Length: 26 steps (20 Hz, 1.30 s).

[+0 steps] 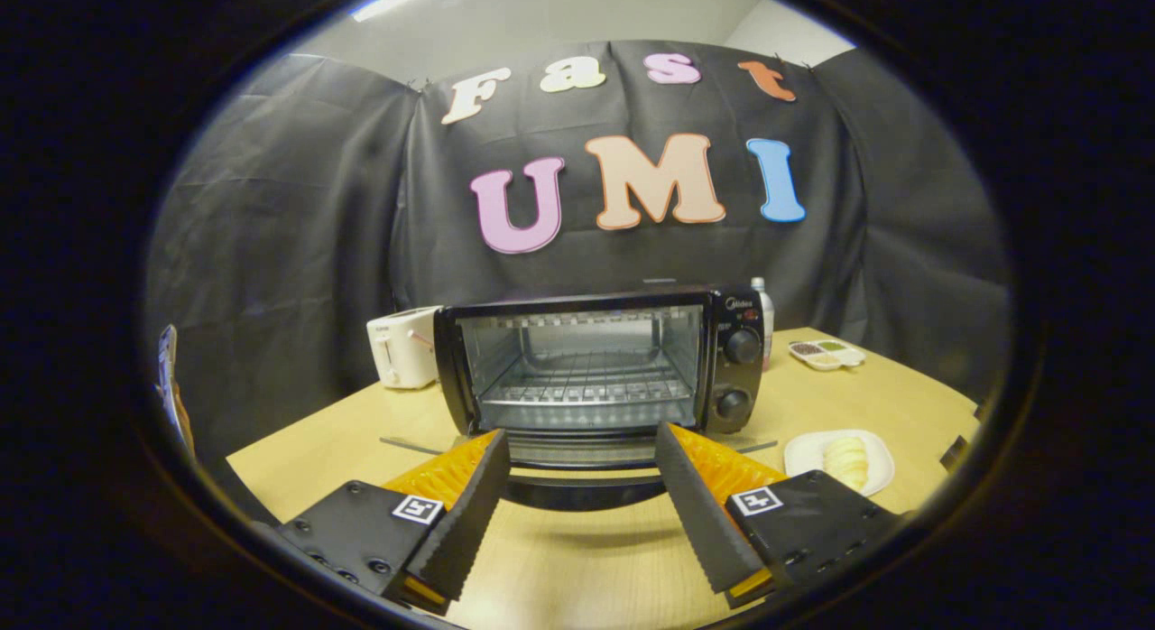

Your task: Open the toaster oven, put the food inside, and close the toaster oven door.

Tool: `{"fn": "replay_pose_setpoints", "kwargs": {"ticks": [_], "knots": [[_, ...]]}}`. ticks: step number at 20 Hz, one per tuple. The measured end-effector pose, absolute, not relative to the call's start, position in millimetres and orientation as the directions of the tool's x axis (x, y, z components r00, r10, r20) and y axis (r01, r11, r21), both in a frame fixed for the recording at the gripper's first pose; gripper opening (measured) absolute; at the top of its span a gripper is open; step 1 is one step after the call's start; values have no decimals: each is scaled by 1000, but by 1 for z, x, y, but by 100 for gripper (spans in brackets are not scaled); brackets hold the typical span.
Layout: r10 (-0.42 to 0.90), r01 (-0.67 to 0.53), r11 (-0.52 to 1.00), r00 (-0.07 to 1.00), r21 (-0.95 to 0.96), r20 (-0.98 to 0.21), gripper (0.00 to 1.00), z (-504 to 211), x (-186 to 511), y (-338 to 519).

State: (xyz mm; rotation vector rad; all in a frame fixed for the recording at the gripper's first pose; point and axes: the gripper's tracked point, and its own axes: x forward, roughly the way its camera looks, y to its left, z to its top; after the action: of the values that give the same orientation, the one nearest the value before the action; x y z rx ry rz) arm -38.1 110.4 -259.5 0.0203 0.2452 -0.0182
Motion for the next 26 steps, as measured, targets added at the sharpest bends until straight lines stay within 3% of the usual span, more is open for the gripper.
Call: {"fn": "replay_pose_setpoints", "kwargs": {"ticks": [15, 26], "knots": [[-7, 39, 997, 896, 64, -443, 98, -324, -50, 102], [1, 17, 999, 910, 41, -414, 98, -319, -51, 103]]}}
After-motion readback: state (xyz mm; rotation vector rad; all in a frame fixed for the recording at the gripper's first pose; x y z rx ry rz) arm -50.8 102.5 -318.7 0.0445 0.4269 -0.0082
